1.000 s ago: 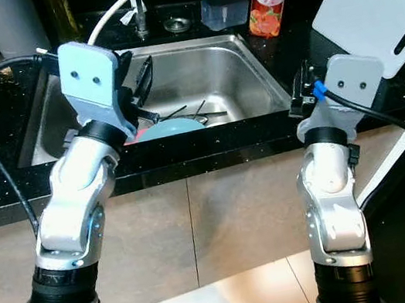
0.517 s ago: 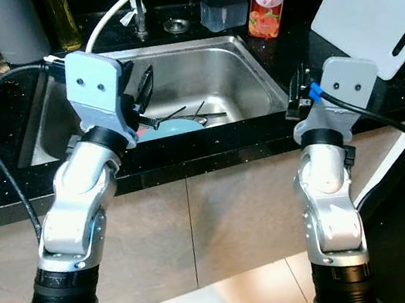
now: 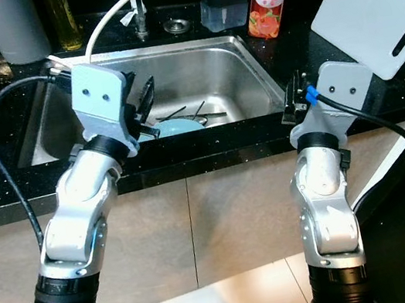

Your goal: Kitchen organization

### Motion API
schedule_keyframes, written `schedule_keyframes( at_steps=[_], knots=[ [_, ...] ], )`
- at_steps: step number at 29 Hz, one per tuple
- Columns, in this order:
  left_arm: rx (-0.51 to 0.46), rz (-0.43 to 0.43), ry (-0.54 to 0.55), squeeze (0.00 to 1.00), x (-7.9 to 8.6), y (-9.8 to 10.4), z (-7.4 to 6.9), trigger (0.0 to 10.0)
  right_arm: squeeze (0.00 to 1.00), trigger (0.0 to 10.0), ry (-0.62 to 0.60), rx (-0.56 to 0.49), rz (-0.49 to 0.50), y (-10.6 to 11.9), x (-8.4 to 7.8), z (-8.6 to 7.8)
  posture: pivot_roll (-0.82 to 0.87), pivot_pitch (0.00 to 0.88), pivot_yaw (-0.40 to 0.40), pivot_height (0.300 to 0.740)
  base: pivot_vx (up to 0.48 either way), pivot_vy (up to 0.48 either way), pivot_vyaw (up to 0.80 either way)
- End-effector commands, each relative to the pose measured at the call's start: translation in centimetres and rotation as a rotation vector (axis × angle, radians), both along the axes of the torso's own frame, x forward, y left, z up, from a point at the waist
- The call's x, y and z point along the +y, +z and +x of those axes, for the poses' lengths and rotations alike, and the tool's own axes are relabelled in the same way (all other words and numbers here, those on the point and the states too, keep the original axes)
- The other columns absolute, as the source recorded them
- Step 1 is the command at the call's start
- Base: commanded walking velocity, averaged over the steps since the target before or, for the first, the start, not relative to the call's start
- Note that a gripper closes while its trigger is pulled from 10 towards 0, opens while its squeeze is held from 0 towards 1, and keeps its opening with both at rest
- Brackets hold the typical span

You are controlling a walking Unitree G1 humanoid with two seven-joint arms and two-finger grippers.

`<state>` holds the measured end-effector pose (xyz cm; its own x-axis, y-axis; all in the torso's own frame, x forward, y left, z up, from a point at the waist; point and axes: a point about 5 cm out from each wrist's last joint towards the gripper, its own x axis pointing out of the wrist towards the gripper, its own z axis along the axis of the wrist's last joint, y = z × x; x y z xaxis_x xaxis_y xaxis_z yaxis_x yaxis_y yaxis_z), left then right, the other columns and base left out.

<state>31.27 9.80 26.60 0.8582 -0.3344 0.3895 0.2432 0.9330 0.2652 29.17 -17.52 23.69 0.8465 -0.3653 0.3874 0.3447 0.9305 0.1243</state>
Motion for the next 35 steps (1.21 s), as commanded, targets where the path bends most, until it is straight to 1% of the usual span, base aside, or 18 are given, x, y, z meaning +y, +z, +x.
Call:
schedule_keyframes(
  at_steps=[1,6,24,35],
  knots=[
    [0.007,0.008,-0.006,0.0,-0.38,-0.17,-0.19,10.0,0.0,10.0,-0.006,0.044,0.011,-0.83,-0.17,0.07,0.19,0.06,-0.089,0.74,0.0,0.0,0.0],
    [0.006,0.012,-0.013,0.0,-0.57,-0.22,-0.34,10.0,0.0,10.0,-0.002,0.049,0.011,-0.94,-0.1,0.11,0.19,0.055,-0.085,0.74,0.0,0.0,0.0],
    [0.015,0.01,-0.016,0.0,-0.77,-0.24,-0.09,10.0,0.0,10.0,-0.013,0.055,0.009,-0.91,-0.25,0.1,0.18,0.053,-0.082,0.74,0.0,0.0,0.0],
    [0.02,0.0,-0.007,0.0,-0.58,-0.23,0.02,10.0,0.0,10.0,-0.009,0.061,0.002,-0.91,-0.15,0.25,0.18,0.049,-0.083,0.74,0.0,0.0,0.0]
  ],
)
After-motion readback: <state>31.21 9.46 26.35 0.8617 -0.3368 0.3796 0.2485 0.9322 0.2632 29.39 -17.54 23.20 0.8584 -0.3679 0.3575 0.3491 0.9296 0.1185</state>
